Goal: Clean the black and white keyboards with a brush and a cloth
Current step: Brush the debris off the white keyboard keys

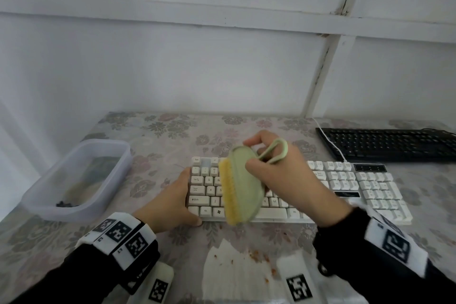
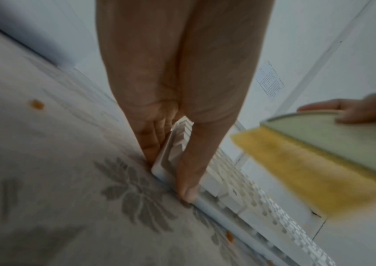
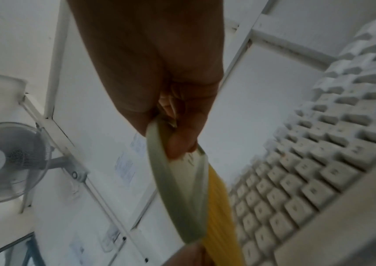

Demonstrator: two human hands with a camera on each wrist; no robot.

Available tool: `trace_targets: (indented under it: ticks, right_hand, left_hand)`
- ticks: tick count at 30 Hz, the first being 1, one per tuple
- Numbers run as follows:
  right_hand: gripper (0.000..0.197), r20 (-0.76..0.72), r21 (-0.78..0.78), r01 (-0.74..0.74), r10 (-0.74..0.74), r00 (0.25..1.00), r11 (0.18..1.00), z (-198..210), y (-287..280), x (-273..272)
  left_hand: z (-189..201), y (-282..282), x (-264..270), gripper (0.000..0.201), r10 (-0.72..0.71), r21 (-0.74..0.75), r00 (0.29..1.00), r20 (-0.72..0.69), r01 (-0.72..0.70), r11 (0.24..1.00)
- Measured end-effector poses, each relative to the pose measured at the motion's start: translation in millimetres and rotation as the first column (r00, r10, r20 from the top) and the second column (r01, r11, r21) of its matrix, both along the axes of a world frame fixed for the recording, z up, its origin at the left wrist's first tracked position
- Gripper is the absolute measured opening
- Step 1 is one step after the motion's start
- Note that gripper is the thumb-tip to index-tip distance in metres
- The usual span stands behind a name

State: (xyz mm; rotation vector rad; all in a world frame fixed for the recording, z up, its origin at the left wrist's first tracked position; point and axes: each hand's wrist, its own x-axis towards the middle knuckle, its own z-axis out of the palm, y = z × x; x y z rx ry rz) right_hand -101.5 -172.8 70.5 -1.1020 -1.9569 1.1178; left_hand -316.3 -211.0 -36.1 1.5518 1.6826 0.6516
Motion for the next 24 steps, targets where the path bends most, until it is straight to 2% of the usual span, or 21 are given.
trace_targets:
  ticks: [4, 10, 17, 21, 24]
  right_hand:
    - [0.025, -0.036, 0.091, 0.073, -0.070, 0.997, 0.993, 2, 18, -19]
    - [0.024, 0.066, 0.141, -0.009, 0.000, 0.998, 0.990, -15, 21, -37]
    - [0.010, 0.116, 0.110, -0.131, 0.118, 0.986, 0.985, -41, -20, -17]
    - [0.017, 0.063, 0.051, -0.079, 0.076, 0.995, 0.996, -31, -19, -9]
    - [0.018, 0.001, 0.121, 0.004, -0.004, 1.000, 0.993, -15, -3, -17]
  left_hand:
    - [3, -1, -1, 0.107, -0.041, 0.003, 0.999, -0.011, 0.041, 0.999]
    - [5, -1, -3, 0.109, -0.048, -0.033, 0.999, 0.003, 0.048, 0.998]
    - [4, -1, -2, 0.104, -0.036, -0.004, 0.998, 0.052, 0.036, 0.999]
    - [4, -1, -2, 0.109, -0.023, -0.018, 0.999, 0.023, 0.024, 1.000]
    - [5, -1, -1, 0.110, -0.018, -0.030, 1.000, -0.002, 0.018, 0.999]
